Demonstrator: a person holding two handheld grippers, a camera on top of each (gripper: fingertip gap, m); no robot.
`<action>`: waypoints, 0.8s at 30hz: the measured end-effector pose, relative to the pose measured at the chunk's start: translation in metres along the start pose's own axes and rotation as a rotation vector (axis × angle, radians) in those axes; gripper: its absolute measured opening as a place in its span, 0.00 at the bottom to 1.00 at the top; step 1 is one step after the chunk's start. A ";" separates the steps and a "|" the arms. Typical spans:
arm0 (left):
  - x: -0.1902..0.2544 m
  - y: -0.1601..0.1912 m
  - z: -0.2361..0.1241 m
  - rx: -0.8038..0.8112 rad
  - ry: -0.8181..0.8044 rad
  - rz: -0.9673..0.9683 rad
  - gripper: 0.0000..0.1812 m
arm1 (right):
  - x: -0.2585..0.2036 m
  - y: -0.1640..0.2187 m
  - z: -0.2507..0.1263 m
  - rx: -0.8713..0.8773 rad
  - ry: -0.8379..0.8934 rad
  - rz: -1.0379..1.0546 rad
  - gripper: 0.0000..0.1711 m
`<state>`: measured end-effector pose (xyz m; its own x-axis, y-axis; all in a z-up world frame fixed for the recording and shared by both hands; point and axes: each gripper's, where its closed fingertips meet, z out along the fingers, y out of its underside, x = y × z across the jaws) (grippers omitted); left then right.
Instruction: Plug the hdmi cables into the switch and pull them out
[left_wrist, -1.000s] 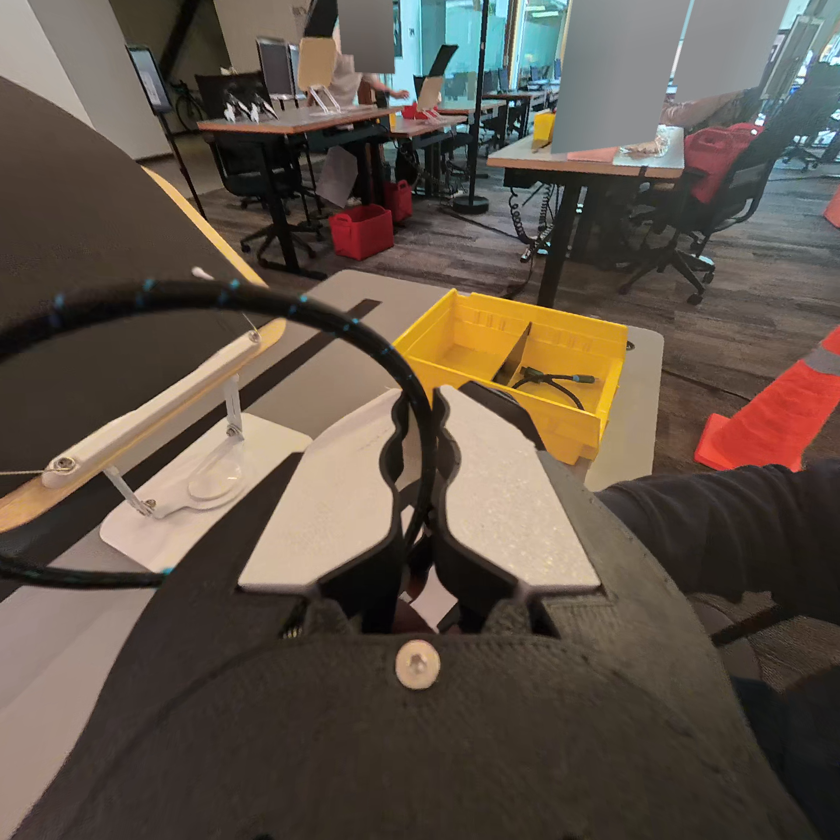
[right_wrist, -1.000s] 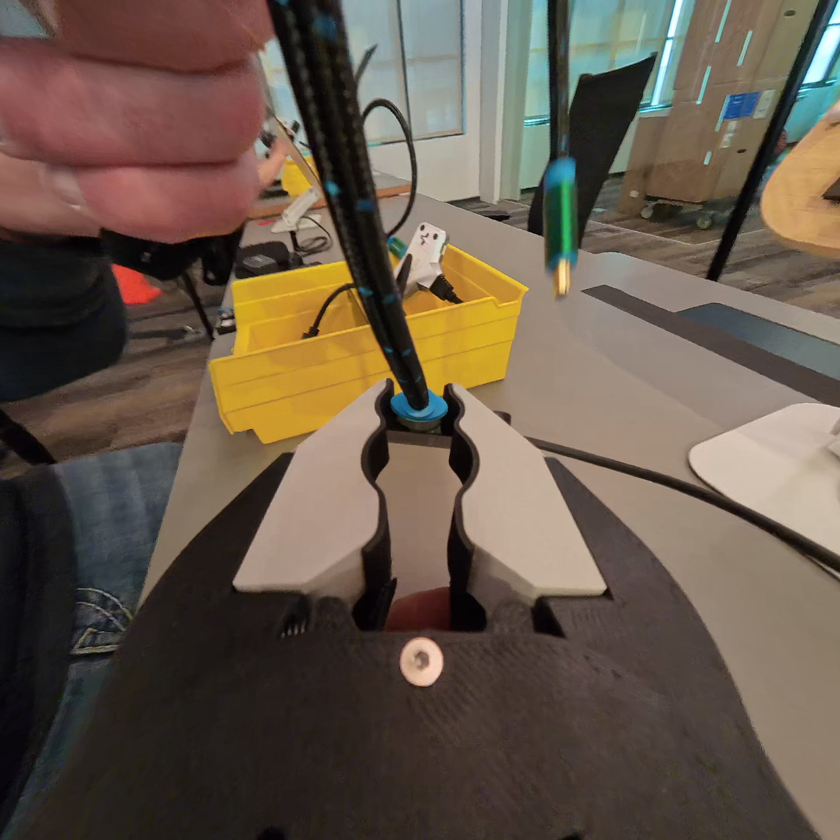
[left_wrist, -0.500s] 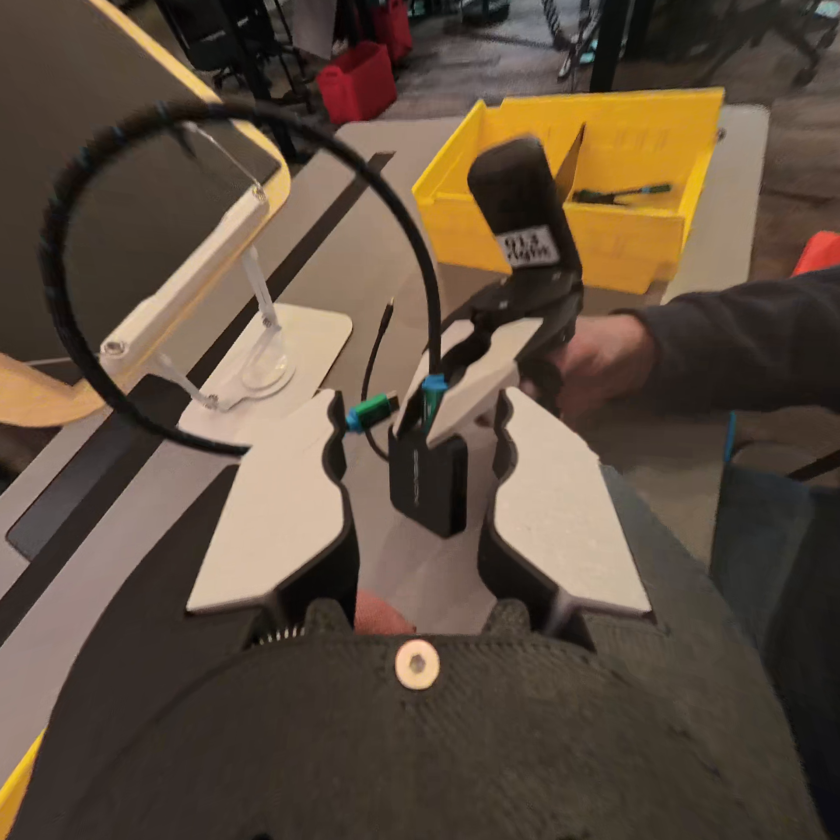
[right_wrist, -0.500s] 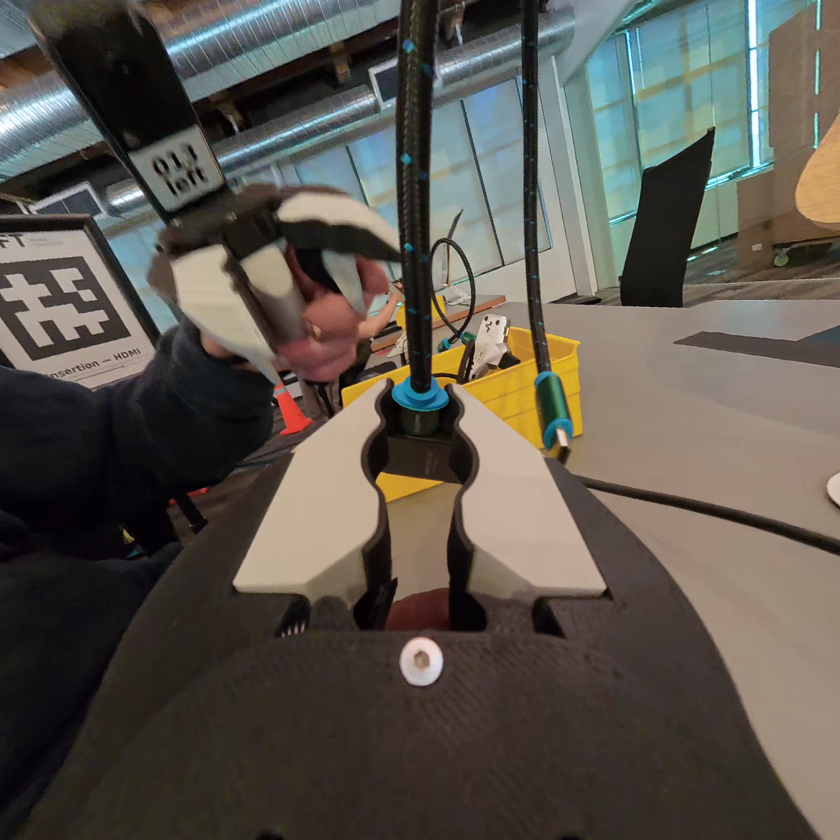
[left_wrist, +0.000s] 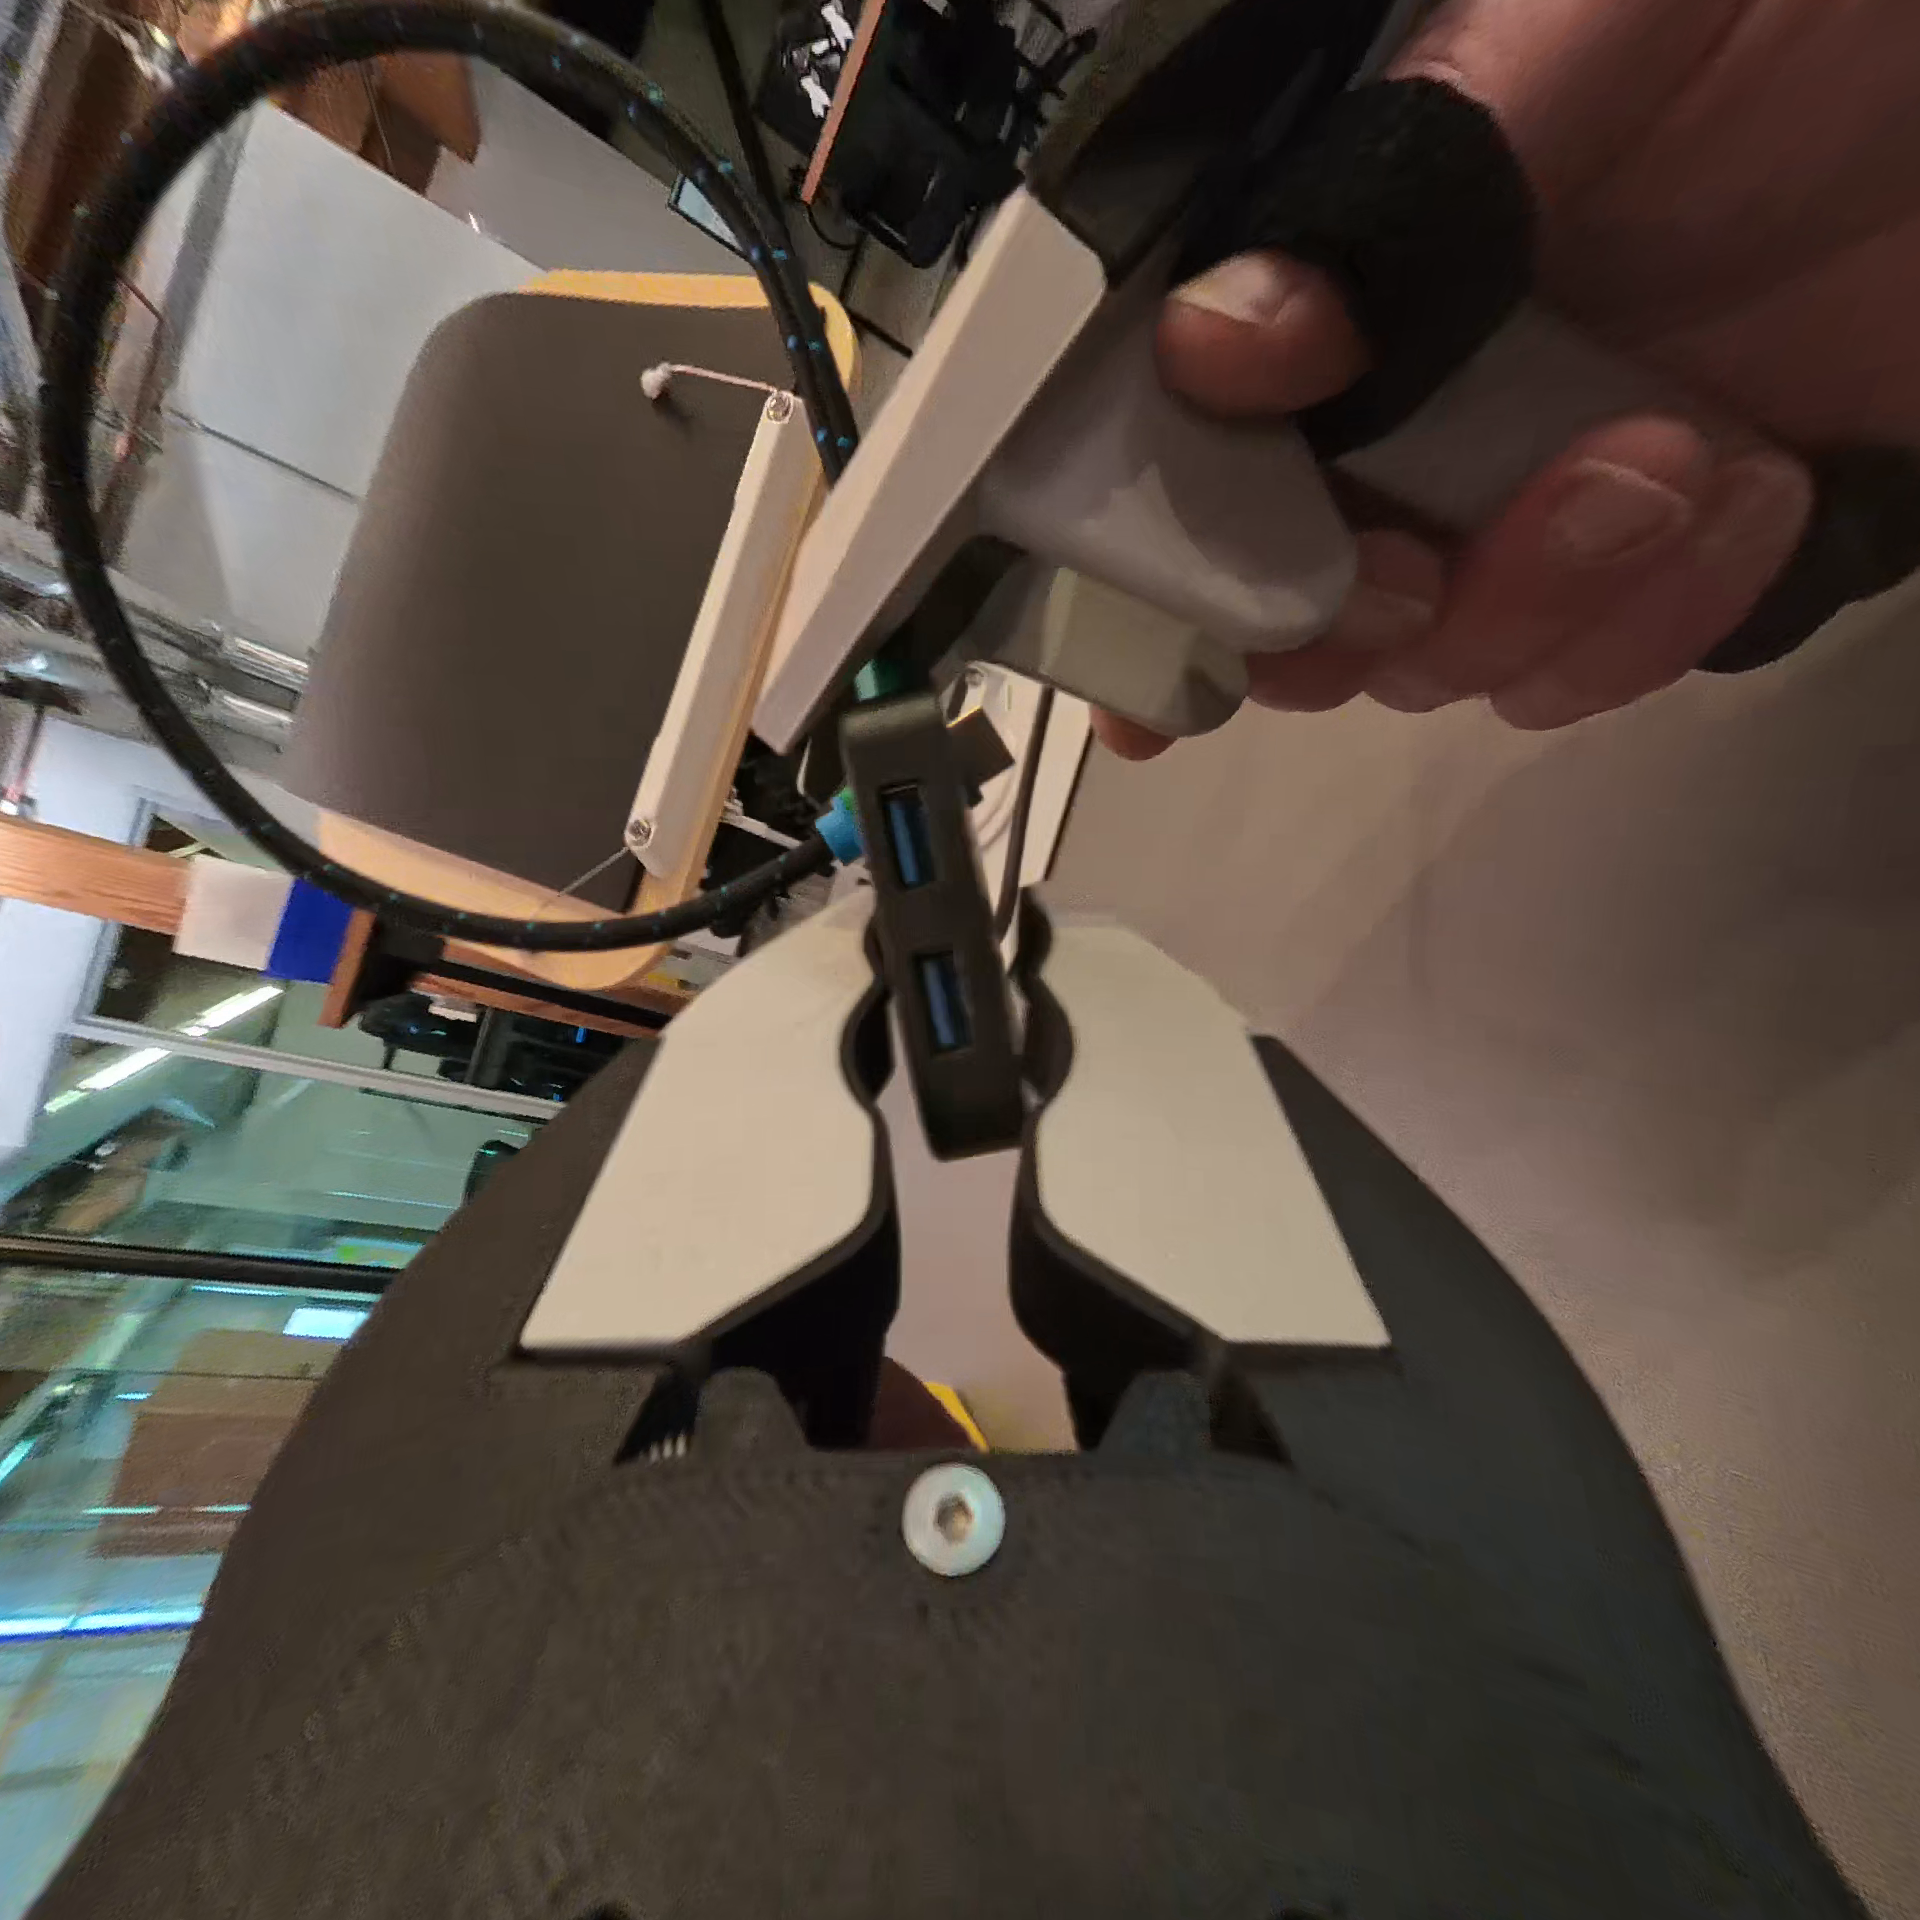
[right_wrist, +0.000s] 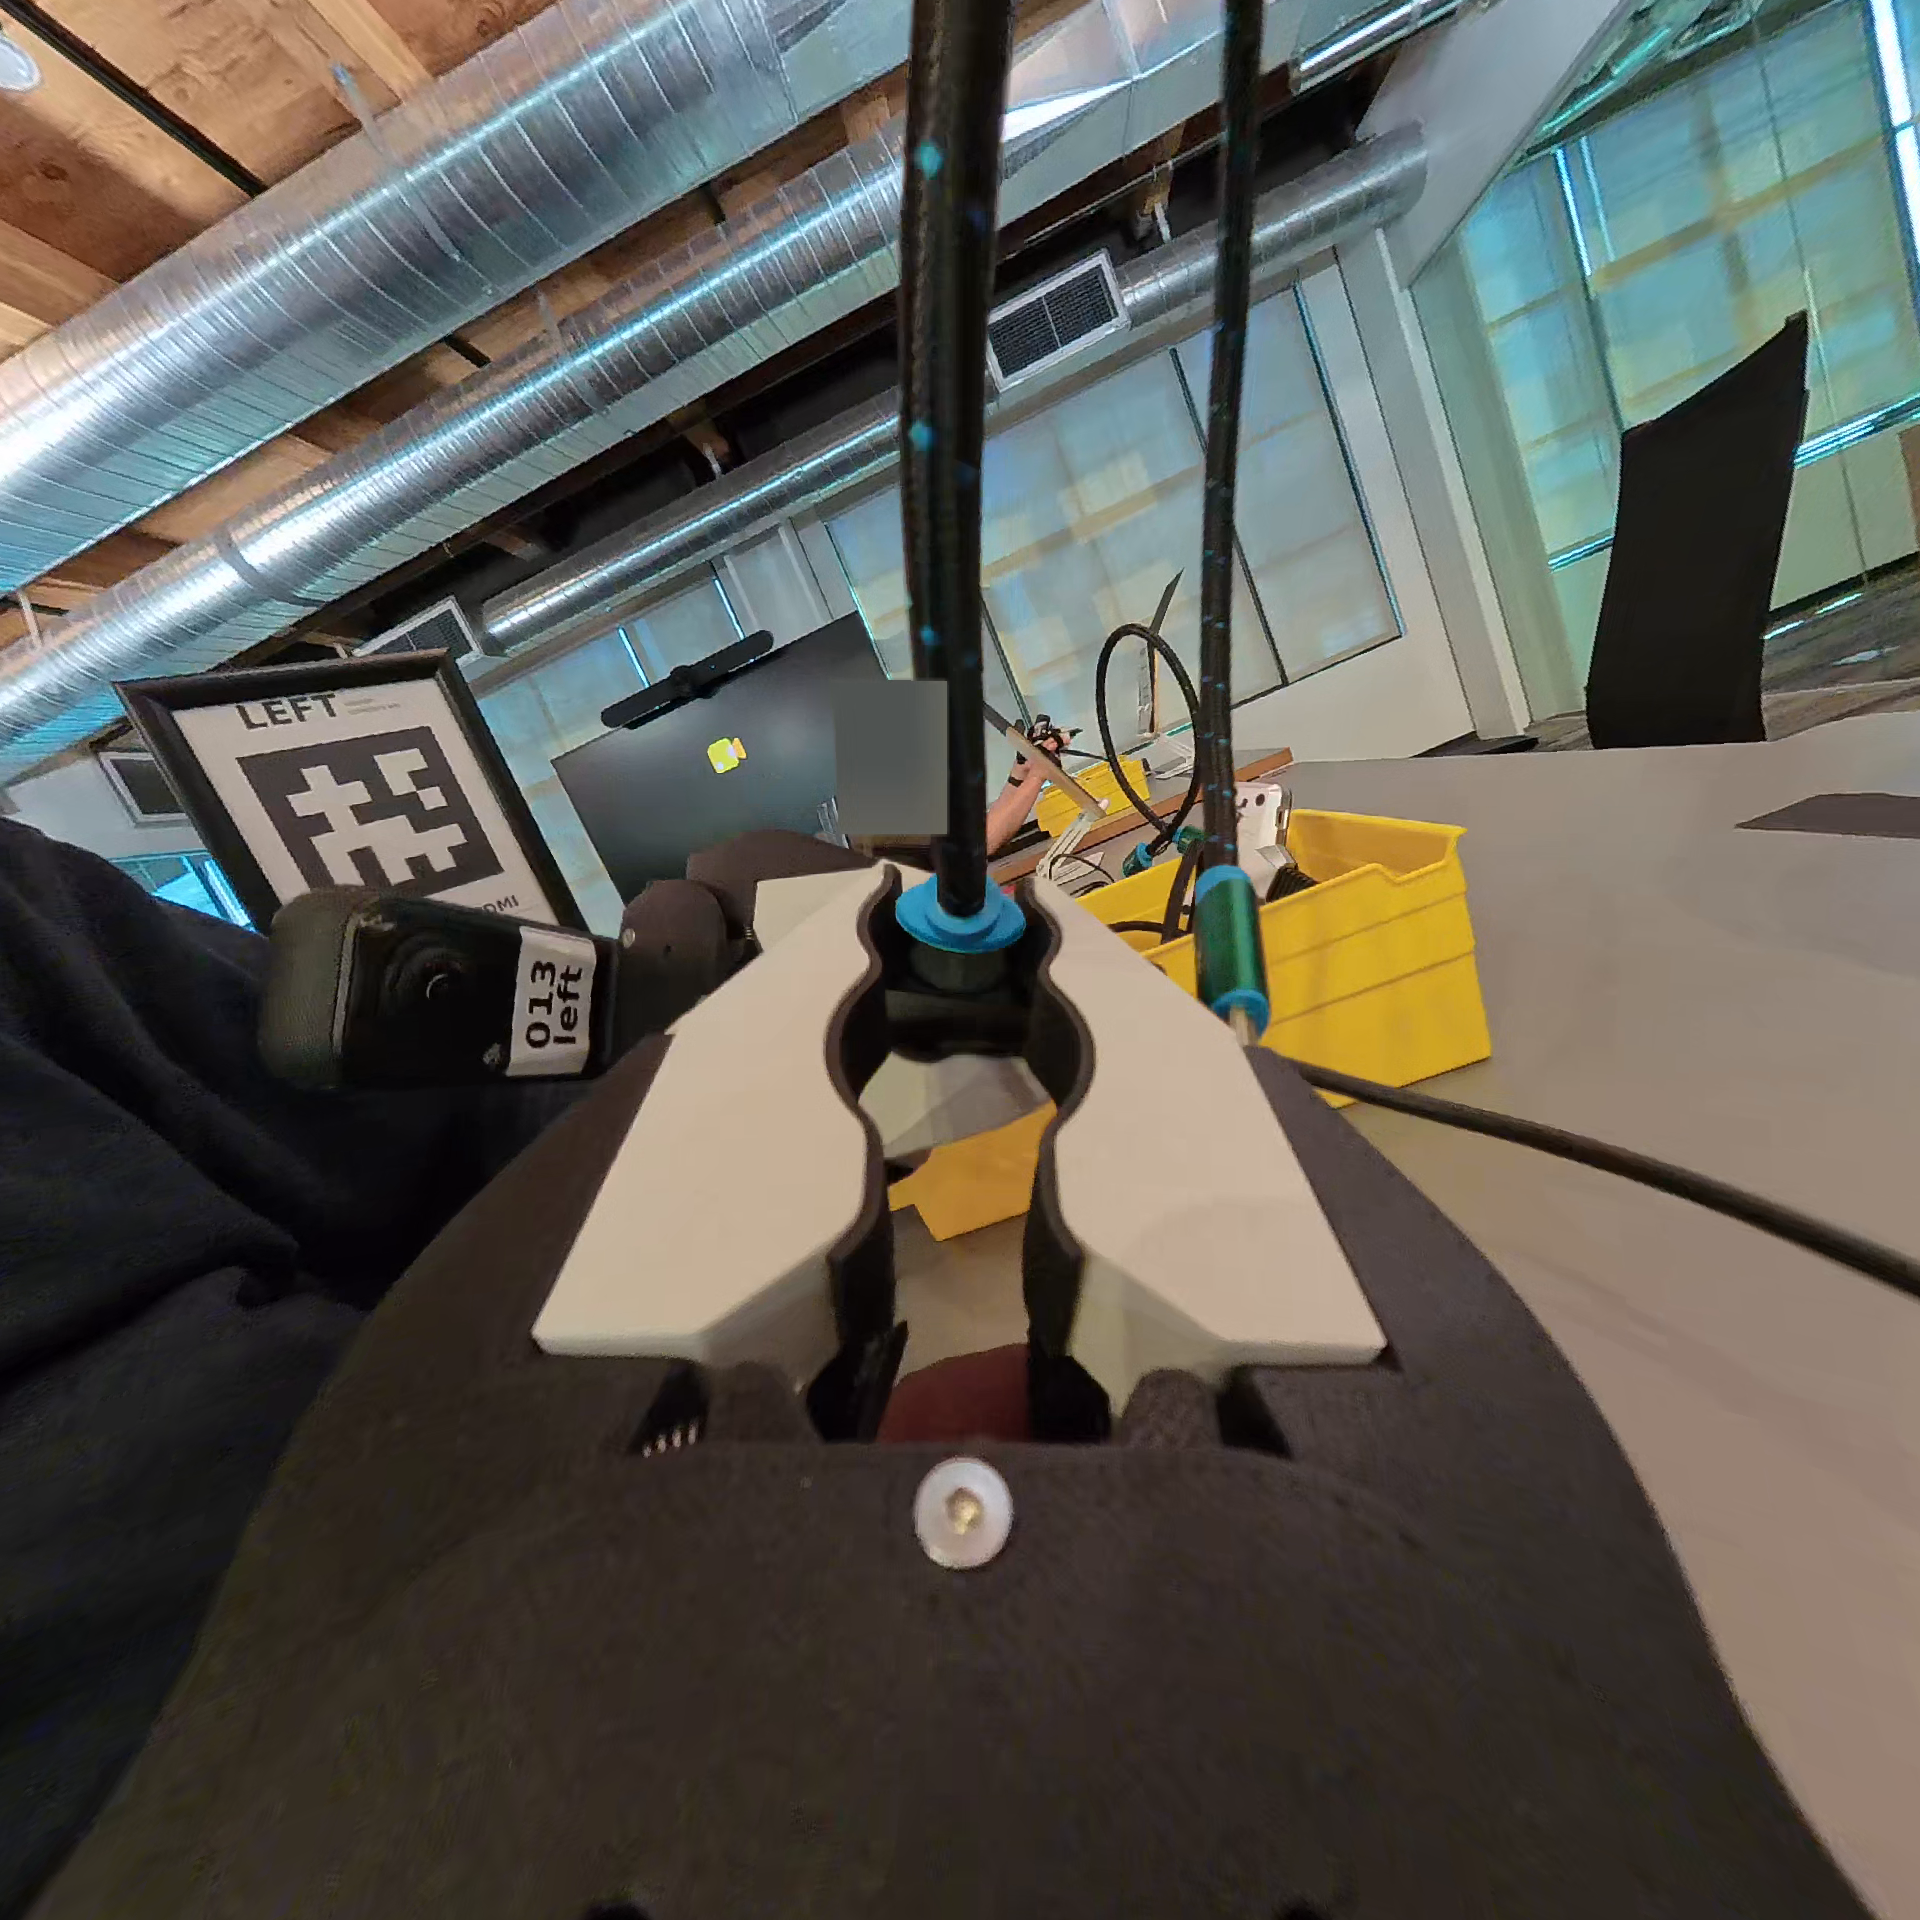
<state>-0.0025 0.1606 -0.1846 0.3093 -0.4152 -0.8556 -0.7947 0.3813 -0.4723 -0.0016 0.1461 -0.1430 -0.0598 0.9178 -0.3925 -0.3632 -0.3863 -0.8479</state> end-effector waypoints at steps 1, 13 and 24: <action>-0.003 0.000 0.000 0.001 -0.035 0.013 0.09 | 0.000 0.000 0.000 -0.005 -0.003 -0.001 0.11; -0.018 0.011 -0.004 -0.042 -0.102 0.173 0.07 | 0.009 0.008 -0.010 -0.114 0.056 -0.083 0.14; -0.017 0.011 -0.011 -0.029 -0.017 0.320 0.07 | -0.001 0.020 -0.006 -0.185 -0.014 -0.080 0.11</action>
<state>-0.0222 0.1626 -0.1725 0.0501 -0.2641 -0.9632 -0.8677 0.4660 -0.1729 -0.0030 0.1371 -0.1621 -0.0506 0.9470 -0.3171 -0.1902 -0.3208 -0.9279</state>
